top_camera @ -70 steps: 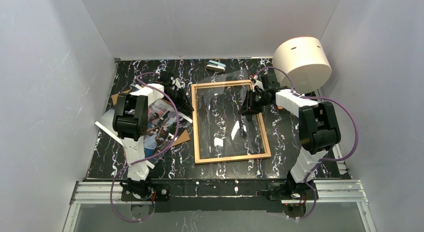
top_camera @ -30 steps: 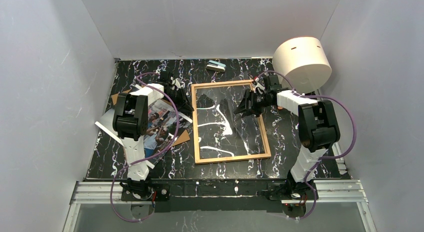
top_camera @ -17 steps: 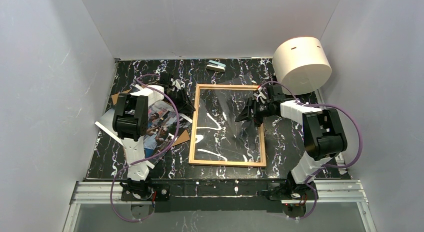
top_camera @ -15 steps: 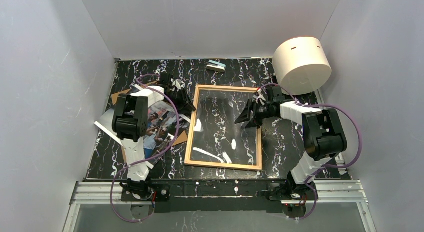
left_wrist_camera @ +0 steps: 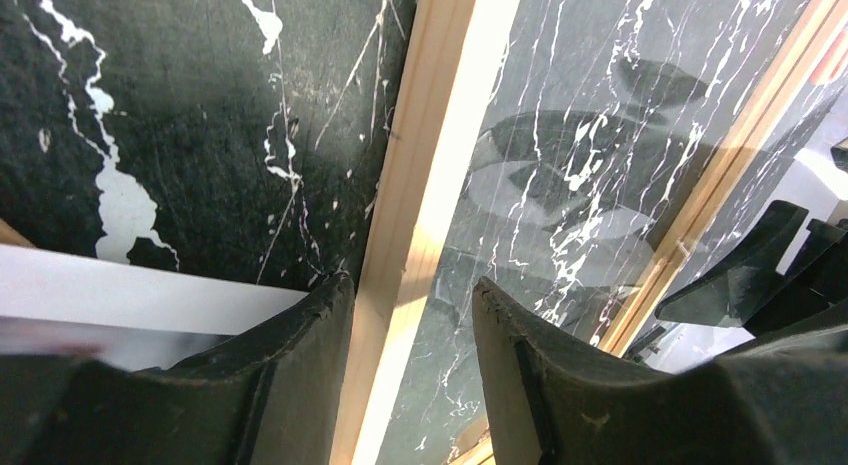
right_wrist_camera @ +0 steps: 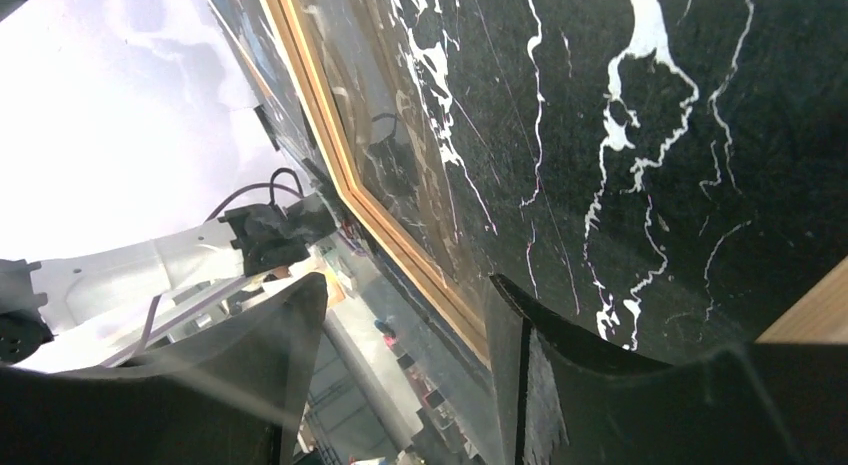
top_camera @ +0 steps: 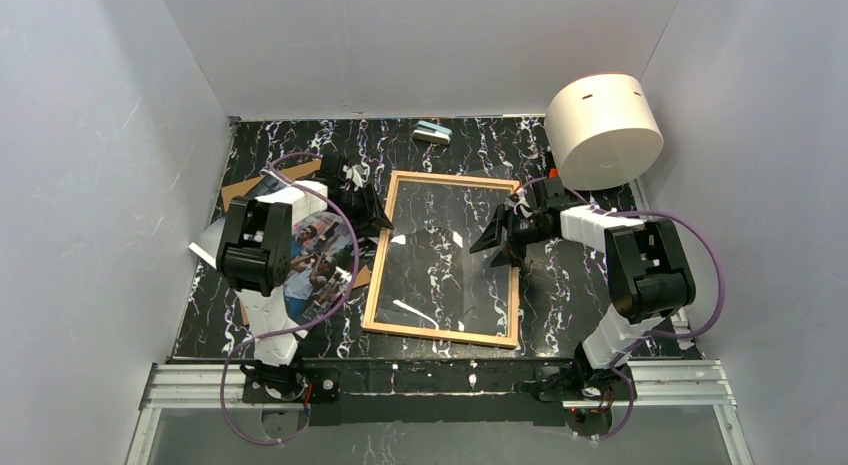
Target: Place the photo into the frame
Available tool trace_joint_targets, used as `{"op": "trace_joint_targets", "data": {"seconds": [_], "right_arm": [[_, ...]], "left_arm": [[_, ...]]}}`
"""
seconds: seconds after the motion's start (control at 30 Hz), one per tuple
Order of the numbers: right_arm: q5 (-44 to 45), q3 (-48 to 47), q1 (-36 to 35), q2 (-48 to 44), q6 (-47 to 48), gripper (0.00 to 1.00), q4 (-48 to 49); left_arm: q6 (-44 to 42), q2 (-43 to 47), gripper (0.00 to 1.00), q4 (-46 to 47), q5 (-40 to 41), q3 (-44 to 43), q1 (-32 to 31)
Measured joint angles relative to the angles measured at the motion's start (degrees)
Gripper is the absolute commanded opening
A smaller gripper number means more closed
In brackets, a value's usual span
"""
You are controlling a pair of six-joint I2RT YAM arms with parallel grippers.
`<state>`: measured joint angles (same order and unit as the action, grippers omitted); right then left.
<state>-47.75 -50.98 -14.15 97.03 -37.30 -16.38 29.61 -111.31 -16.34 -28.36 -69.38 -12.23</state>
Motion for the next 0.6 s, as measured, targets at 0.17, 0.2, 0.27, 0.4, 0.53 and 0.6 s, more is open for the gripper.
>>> {"op": "trace_joint_targets", "data": {"seconds": [0.17, 0.2, 0.27, 0.4, 0.53, 0.6], "right_arm": [[-1.2, 3.1, 0.7, -2.3, -1.7, 0.45, 2.7], [-1.7, 3.6, 0.7, -2.5, -2.2, 0.40, 3.3], [-2.5, 4.0, 0.9, -2.6, -3.2, 0.31, 4.1], [-4.4, 4.0, 1.1, -3.0, -5.0, 0.23, 5.3], [-7.3, 4.4, 1.1, -4.7, -7.8, 0.23, 8.9], [-8.8, 4.9, 1.1, -5.8, -9.1, 0.23, 11.2]], "left_arm": [[0.0, 0.8, 0.40, -0.2, 1.2, 0.8, -0.2], [0.0, 0.8, 0.37, -0.2, 1.4, 0.9, -0.2], [0.0, 0.8, 0.34, -0.3, 1.6, 1.1, -0.2], [0.0, 0.9, 0.33, -0.6, 2.1, 1.4, -0.1], [-0.3, 1.4, 0.39, -1.9, 2.9, 1.4, -0.2], [-0.7, 2.2, 0.41, -3.7, 3.8, 1.5, -0.3]]}}
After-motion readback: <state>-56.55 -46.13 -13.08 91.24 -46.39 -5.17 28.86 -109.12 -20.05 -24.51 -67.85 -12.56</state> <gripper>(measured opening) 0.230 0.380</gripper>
